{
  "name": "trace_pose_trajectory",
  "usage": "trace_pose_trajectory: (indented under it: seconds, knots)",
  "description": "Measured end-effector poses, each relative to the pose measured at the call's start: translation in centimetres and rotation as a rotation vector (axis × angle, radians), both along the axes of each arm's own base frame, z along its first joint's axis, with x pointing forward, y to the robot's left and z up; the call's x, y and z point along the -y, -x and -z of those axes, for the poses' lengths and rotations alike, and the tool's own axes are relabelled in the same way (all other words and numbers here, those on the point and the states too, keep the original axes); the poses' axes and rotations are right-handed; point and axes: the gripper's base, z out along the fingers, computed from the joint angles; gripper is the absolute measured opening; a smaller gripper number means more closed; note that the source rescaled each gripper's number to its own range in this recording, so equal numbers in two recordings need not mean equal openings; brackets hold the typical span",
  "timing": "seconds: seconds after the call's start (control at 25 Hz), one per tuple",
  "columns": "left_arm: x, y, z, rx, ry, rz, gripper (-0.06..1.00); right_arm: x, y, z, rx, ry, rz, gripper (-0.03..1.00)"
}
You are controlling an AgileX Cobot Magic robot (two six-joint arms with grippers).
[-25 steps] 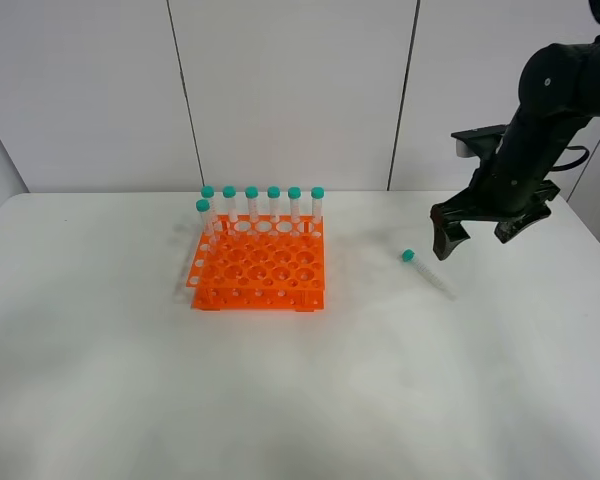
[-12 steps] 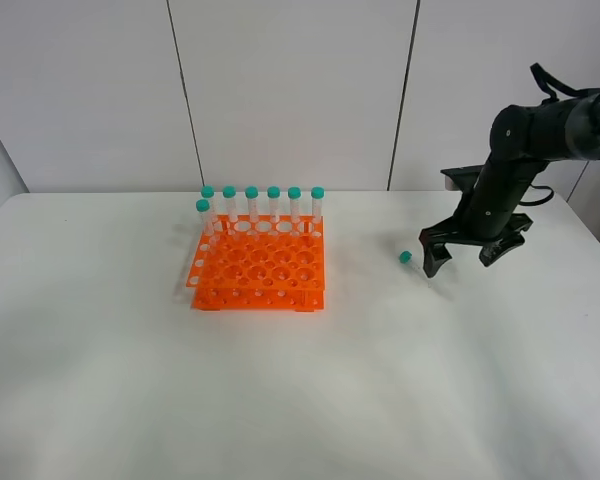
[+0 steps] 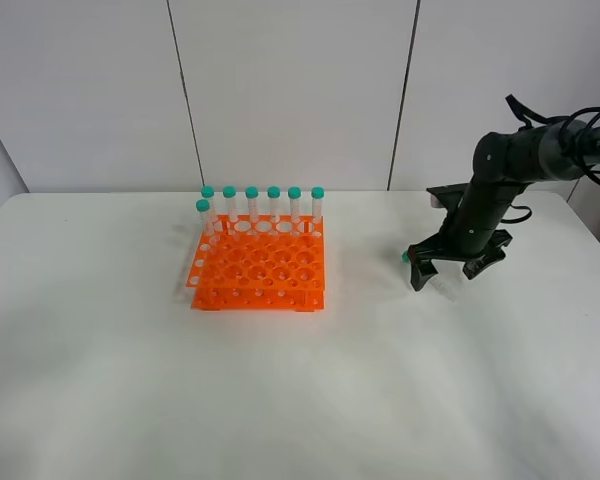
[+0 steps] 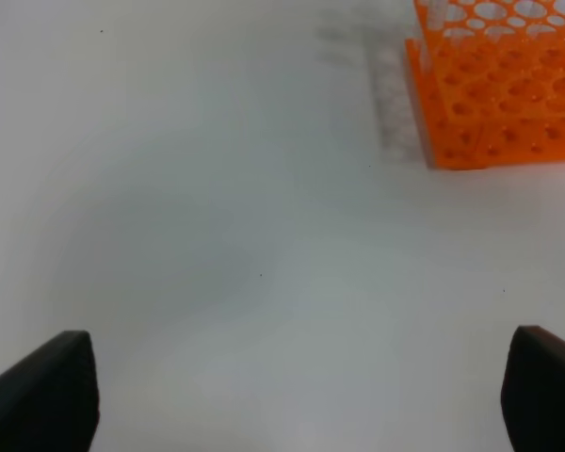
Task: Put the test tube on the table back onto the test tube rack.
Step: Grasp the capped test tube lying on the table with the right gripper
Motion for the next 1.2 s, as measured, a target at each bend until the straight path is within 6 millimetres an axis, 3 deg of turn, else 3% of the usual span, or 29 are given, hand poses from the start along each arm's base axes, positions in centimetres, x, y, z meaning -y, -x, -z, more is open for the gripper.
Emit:
trace_pose_trajectory:
  seconds: [0.28, 0.52, 0.72, 0.92, 1.2]
  knots:
    - [0.0, 0.0, 0.0, 0.0, 0.0, 0.0, 1.0, -0.09, -0.06, 1.0, -0.018, -0.009, 0.005, 0.97]
    - [0.0, 0.0, 0.0, 0.0, 0.0, 0.0, 1.0, -0.1, -0.03, 0.98, -0.024, -0.012, 0.017, 0.61]
    - [0.0, 0.0, 0.0, 0.0, 0.0, 0.0, 1.0, -0.08, -0.01, 0.98, -0.026, -0.011, 0.019, 0.55]
    - [0.0, 0.0, 0.0, 0.0, 0.0, 0.0, 1.0, -0.08, -0.01, 0.98, -0.026, -0.01, 0.018, 0.43]
    - [0.0, 0.0, 0.0, 0.0, 0.0, 0.0, 1.0, -0.07, -0.01, 0.98, -0.026, -0.009, 0.017, 0.4]
